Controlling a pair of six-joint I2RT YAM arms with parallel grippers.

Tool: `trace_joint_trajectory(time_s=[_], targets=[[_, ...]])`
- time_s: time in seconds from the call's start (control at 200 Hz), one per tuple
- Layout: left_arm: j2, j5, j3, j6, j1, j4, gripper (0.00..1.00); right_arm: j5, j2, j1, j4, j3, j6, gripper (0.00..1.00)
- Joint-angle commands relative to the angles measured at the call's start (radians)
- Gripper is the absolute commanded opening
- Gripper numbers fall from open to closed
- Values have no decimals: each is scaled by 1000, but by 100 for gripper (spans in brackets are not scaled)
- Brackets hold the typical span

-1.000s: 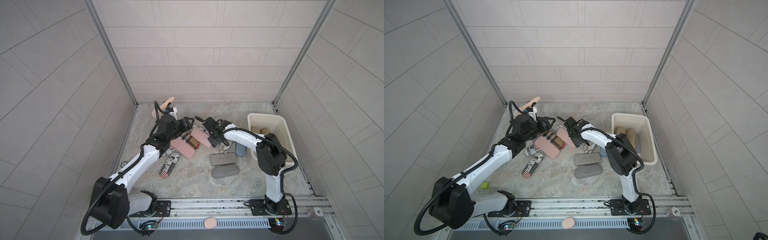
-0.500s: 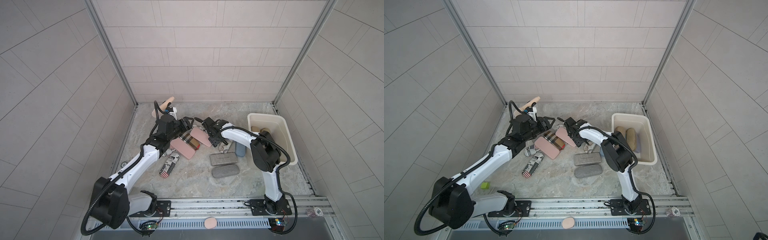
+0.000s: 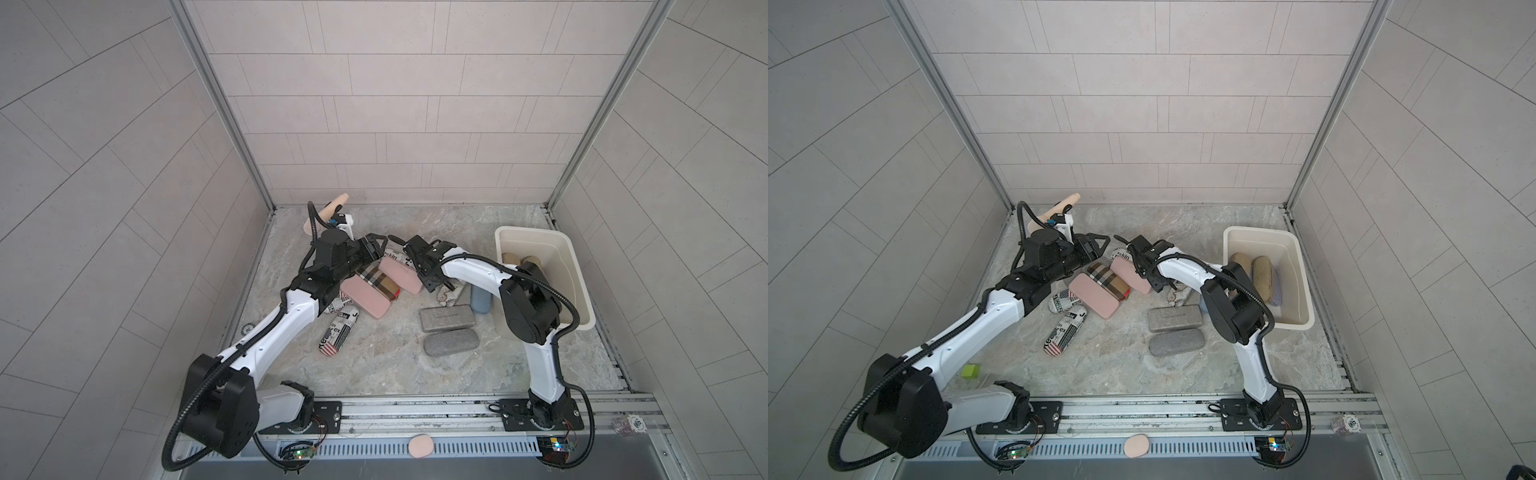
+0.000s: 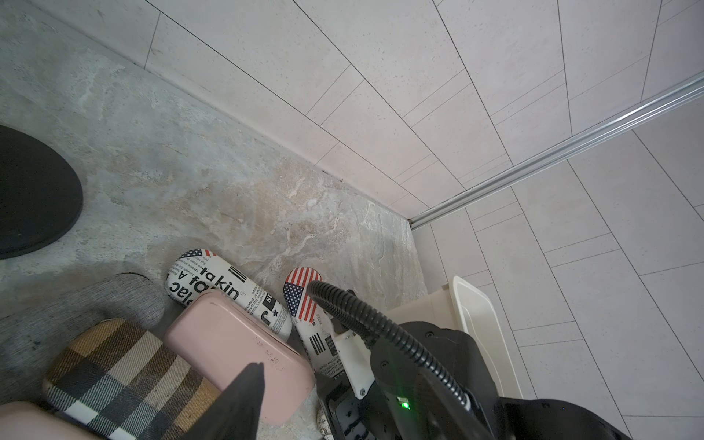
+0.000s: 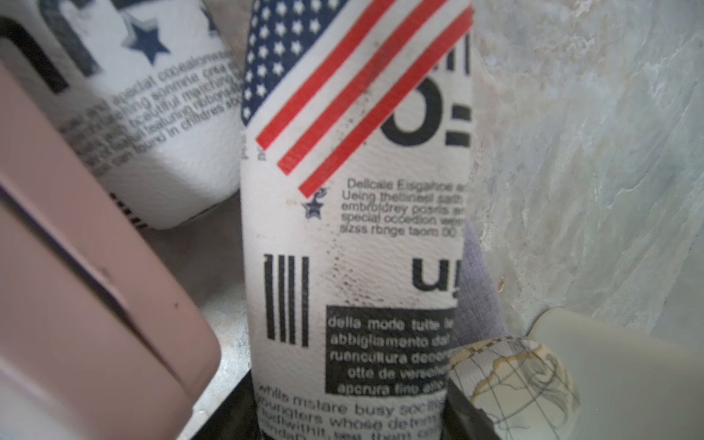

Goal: Put the glasses cases into the storage boxes
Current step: Pick up the glasses case.

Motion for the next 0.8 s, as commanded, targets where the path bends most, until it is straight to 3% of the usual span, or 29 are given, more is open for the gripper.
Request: trace_joint_trajectory(time_s=[0.0,0.52,0.795], targets=[[-16,4,15,-1,6,5,69,26,-104,0,22,-29,31,61],[-15,16,14,-3,5,16,69,-22,-303,1,79,-118,79,59],[-30,93,0,-16,-13,114,69,-15,-451,-3,14,-95,66,59]])
